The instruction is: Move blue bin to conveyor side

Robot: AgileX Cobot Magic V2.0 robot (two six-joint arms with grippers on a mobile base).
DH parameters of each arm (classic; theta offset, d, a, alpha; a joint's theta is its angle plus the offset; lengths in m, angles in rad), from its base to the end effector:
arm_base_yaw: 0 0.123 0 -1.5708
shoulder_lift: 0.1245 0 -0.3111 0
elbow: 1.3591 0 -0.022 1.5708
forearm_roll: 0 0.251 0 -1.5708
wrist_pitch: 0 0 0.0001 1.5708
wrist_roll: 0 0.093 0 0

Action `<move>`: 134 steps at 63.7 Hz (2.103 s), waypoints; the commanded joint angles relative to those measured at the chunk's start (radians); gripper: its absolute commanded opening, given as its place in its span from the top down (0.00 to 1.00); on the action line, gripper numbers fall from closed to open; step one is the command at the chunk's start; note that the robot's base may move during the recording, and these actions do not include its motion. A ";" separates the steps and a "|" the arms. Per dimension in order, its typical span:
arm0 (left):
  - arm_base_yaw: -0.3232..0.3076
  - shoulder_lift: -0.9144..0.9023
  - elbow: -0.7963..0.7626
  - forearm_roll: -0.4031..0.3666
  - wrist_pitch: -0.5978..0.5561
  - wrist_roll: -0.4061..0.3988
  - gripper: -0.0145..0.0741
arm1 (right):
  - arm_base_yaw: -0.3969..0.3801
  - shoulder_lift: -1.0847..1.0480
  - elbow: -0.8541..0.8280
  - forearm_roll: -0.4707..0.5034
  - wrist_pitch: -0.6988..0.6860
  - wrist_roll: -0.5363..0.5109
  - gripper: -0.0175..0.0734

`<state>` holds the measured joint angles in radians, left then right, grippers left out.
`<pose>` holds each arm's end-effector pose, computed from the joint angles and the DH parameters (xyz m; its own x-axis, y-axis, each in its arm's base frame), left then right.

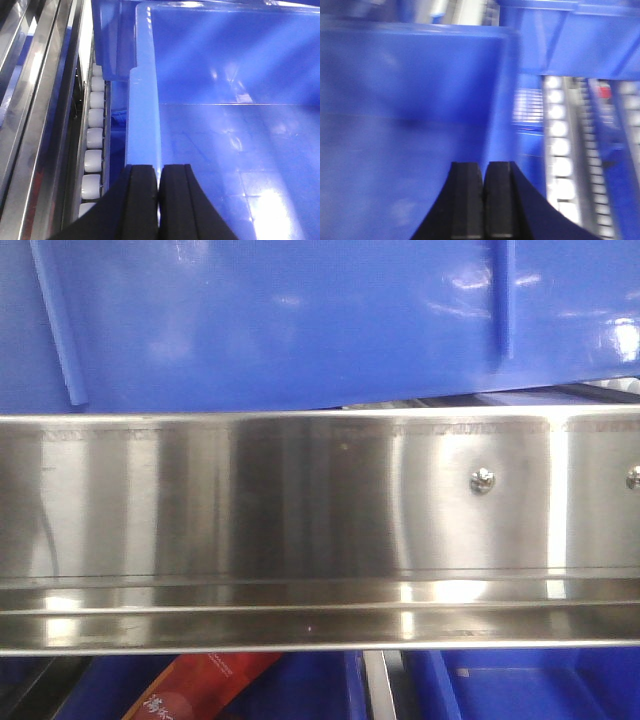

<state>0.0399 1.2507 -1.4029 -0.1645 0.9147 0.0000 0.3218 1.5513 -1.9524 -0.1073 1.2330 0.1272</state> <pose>0.2507 -0.0021 0.4518 -0.6226 -0.1248 -0.7725 -0.0005 0.9873 -0.1591 0.2990 0.0898 0.5069 -0.6613 -0.1246 -0.7397 -0.1844 0.9829 -0.0008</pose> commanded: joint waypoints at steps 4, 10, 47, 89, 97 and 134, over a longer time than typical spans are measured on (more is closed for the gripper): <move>-0.005 0.002 -0.011 -0.007 0.013 0.000 0.84 | 0.001 0.000 -0.009 -0.048 -0.012 0.003 0.75; -0.005 0.002 -0.011 -0.007 0.017 0.000 0.84 | 0.001 0.000 -0.009 -0.048 -0.012 0.003 0.58; -0.005 0.002 -0.011 -0.007 0.019 0.000 0.84 | -0.001 0.023 0.072 -0.054 -0.012 0.003 0.49; -0.005 0.002 -0.011 -0.009 0.055 0.000 0.84 | -0.003 0.069 0.094 -0.041 -0.012 0.014 0.49; -0.005 0.002 -0.011 -0.009 0.057 0.000 0.84 | -0.003 0.069 0.094 -0.041 -0.012 0.014 0.49; -0.005 0.016 -0.011 -0.052 -0.028 0.000 0.84 | -0.003 0.069 0.094 -0.054 -0.012 0.014 0.89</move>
<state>0.0399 1.2546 -1.4029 -0.1820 0.9590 0.0000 0.3218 1.6260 -1.8579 -0.1520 1.2349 0.1503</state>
